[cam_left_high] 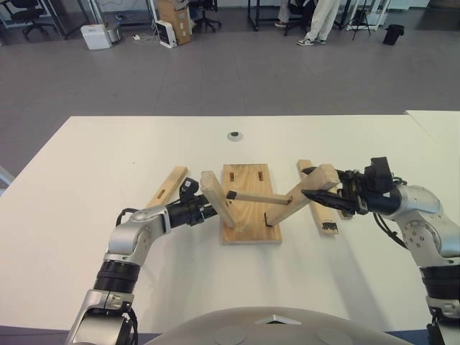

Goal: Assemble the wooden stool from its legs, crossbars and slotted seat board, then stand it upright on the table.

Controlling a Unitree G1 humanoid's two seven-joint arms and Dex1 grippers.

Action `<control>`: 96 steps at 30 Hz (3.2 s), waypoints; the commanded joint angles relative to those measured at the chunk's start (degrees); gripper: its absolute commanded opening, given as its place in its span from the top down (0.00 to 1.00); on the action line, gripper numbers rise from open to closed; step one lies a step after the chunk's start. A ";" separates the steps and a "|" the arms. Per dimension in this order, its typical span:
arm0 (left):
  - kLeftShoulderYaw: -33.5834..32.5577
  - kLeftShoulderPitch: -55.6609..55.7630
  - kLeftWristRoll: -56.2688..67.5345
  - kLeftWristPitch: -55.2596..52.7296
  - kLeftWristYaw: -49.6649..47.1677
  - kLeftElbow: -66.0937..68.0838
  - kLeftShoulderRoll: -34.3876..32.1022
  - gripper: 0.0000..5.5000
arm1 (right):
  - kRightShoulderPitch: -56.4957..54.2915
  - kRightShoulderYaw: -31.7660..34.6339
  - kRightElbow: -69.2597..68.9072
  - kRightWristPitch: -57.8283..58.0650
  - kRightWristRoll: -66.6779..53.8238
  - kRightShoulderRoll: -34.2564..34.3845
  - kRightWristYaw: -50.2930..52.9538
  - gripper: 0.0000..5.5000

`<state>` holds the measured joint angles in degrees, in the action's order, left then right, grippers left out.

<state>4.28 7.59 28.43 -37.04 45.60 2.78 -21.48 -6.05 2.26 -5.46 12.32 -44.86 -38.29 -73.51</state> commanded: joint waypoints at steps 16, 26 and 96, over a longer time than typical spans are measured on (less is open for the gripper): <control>1.84 0.91 -1.22 0.64 0.16 0.74 1.48 0.39 | 2.41 -17.17 20.55 -3.26 14.54 -0.68 -1.08 0.62; 1.49 -0.26 -0.99 0.96 -1.06 0.11 2.64 0.39 | 4.28 -21.09 15.94 -3.63 20.88 -3.38 4.40 0.62; 3.17 -1.48 -8.16 9.92 -6.53 8.31 8.63 0.39 | -43.75 -35.90 -10.28 38.68 17.34 -6.39 -12.86 0.25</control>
<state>7.61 7.31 21.73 -25.87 40.44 10.26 -12.22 -50.80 -34.05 -15.10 52.22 -27.13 -44.38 -84.98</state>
